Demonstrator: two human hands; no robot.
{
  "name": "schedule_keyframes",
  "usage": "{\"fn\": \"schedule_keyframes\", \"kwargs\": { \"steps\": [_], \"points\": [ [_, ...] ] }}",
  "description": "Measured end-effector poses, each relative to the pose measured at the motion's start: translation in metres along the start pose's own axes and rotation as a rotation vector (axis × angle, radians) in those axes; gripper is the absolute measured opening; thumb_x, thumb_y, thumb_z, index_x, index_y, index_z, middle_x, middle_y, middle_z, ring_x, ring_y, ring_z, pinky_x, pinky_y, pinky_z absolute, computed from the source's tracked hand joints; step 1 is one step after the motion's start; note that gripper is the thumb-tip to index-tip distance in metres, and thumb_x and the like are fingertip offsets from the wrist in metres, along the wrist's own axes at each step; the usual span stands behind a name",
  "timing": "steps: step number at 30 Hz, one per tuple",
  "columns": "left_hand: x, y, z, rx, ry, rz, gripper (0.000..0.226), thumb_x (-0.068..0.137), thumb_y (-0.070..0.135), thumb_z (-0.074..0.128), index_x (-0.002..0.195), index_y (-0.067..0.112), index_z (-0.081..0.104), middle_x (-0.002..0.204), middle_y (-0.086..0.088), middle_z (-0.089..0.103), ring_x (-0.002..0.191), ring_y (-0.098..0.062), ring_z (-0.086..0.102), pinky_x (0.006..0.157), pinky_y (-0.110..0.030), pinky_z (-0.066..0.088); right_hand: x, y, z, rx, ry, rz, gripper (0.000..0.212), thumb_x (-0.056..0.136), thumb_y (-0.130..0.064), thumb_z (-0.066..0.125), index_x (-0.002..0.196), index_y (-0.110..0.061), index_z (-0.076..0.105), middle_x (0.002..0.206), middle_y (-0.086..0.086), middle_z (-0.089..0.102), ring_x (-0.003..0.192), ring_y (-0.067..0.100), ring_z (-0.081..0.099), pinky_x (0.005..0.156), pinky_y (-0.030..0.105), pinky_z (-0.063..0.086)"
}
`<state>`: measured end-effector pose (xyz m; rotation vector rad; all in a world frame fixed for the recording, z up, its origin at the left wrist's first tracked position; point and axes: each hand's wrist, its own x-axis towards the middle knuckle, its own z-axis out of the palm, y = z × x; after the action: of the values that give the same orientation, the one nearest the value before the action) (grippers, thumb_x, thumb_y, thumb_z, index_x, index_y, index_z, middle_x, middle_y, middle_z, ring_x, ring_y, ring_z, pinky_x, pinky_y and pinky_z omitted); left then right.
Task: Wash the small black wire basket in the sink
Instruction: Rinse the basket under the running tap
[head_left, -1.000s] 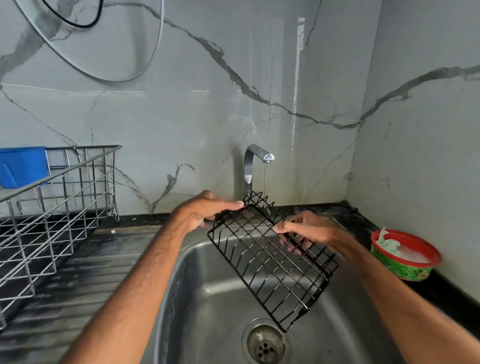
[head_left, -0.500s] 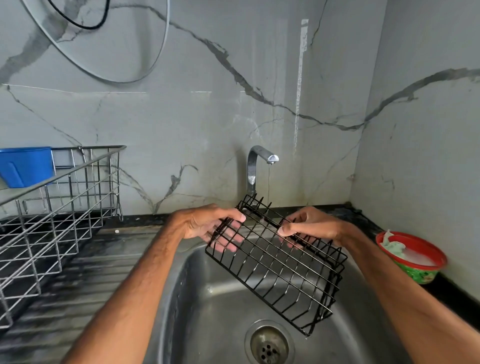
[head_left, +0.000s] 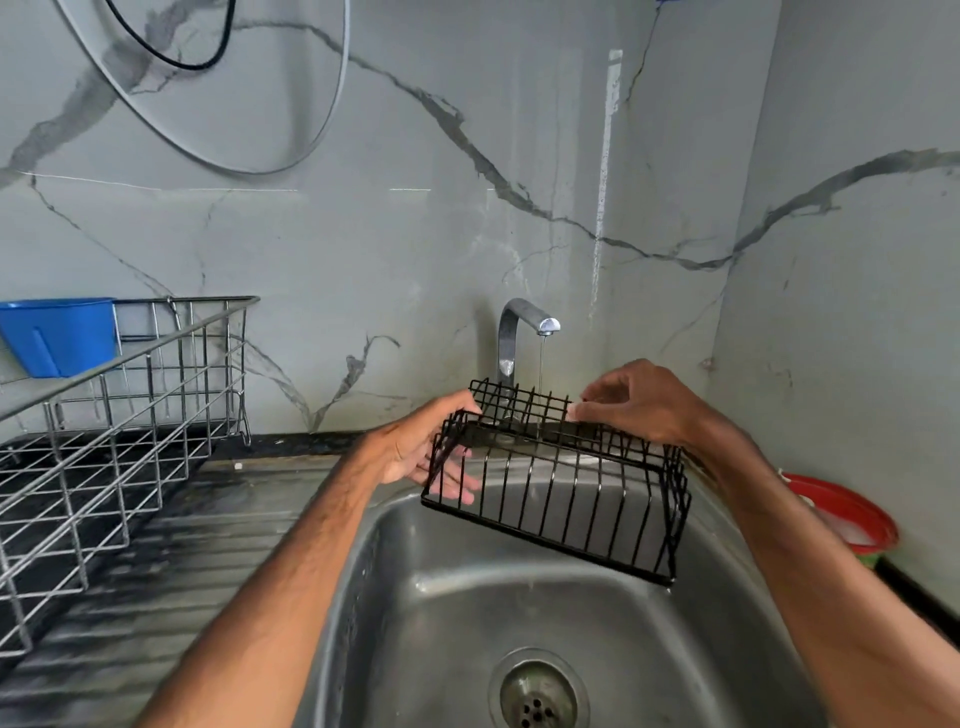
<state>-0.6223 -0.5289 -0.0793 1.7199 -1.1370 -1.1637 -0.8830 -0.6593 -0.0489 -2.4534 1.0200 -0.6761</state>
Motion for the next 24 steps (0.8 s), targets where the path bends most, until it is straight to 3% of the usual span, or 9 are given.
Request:
{"fn": "schedule_keyframes", "kwargs": {
  "steps": [3,4,7,8,12,15,17,20,24],
  "points": [
    [0.003,0.002,0.008,-0.081,0.026,-0.053,0.078,0.09,0.063,0.059,0.136,0.0,0.051,0.116,-0.027,0.073,0.091,-0.043,0.078,0.069,-0.035,0.063,0.001,-0.006,0.002,-0.1,0.029,-0.011,0.046,0.092,-0.043,0.07,0.127,-0.014,0.067,0.136,0.005,0.064,0.127,0.018,0.058,0.101,0.027,0.042],
    [0.005,0.002,0.011,-0.106,0.039,-0.064,0.082,0.087,0.065,0.062,0.137,-0.001,0.051,0.118,-0.028,0.071,0.091,-0.043,0.078,0.069,-0.037,0.064,0.0,-0.011,0.003,-0.13,0.003,-0.012,0.05,0.095,-0.044,0.065,0.134,-0.013,0.063,0.142,0.005,0.06,0.132,0.02,0.054,0.105,0.029,0.04],
    [0.011,0.004,0.022,-0.155,0.093,-0.067,0.08,0.083,0.066,0.066,0.131,0.003,0.058,0.118,-0.022,0.07,0.092,-0.039,0.078,0.087,-0.049,0.063,-0.008,-0.031,0.013,-0.227,-0.125,-0.009,0.064,0.102,-0.056,0.043,0.146,-0.011,0.049,0.153,0.011,0.048,0.14,0.027,0.044,0.112,0.038,0.036],
    [0.012,0.005,0.025,-0.163,0.113,-0.063,0.074,0.085,0.066,0.065,0.127,0.005,0.061,0.114,-0.018,0.071,0.086,-0.036,0.079,0.084,-0.047,0.063,-0.011,-0.038,0.02,-0.244,-0.16,-0.021,0.068,0.103,-0.059,0.034,0.149,-0.009,0.043,0.156,0.013,0.042,0.144,0.029,0.039,0.116,0.042,0.033],
    [0.01,0.008,0.033,-0.176,0.14,-0.07,0.061,0.089,0.066,0.062,0.105,0.007,0.064,0.099,-0.012,0.063,0.058,-0.023,0.072,0.053,-0.033,0.059,-0.019,-0.062,0.053,-0.304,-0.226,-0.181,0.079,0.101,-0.066,0.01,0.162,-0.015,0.009,0.168,0.006,0.004,0.156,0.023,0.003,0.127,0.048,0.005],
    [0.009,0.006,0.032,-0.182,0.134,-0.086,0.065,0.09,0.071,0.058,0.099,0.007,0.064,0.098,-0.015,0.06,0.054,-0.022,0.071,0.047,-0.03,0.056,-0.016,-0.069,0.065,-0.259,-0.247,-0.281,0.083,0.1,-0.069,0.013,0.161,-0.012,0.015,0.169,0.009,0.011,0.156,0.019,0.008,0.127,0.04,0.009],
    [0.009,0.004,0.029,-0.209,0.15,-0.11,0.062,0.088,0.068,0.063,0.101,0.007,0.065,0.094,-0.014,0.065,0.057,-0.025,0.072,0.053,-0.034,0.058,-0.017,-0.067,0.058,-0.225,-0.292,-0.26,0.077,0.1,-0.067,0.013,0.161,-0.02,0.018,0.168,0.003,0.015,0.155,0.016,0.013,0.122,0.033,0.009],
    [0.01,0.003,0.026,-0.202,0.153,-0.136,0.061,0.088,0.065,0.064,0.11,0.008,0.066,0.083,-0.017,0.074,0.063,-0.031,0.074,0.06,-0.035,0.06,-0.014,-0.047,0.043,-0.238,-0.304,-0.128,0.085,0.095,-0.073,0.003,0.161,-0.023,0.02,0.168,0.001,0.017,0.154,0.02,0.017,0.121,0.043,0.013],
    [0.01,0.005,0.032,-0.217,0.156,-0.142,0.057,0.088,0.062,0.066,0.114,0.012,0.06,0.099,-0.023,0.07,0.063,-0.034,0.074,0.06,-0.036,0.061,0.006,-0.027,0.035,-0.257,-0.296,0.047,0.107,0.085,-0.082,-0.005,0.153,-0.01,0.035,0.161,0.017,0.031,0.149,0.032,0.028,0.119,0.053,0.021]
  ]
}}
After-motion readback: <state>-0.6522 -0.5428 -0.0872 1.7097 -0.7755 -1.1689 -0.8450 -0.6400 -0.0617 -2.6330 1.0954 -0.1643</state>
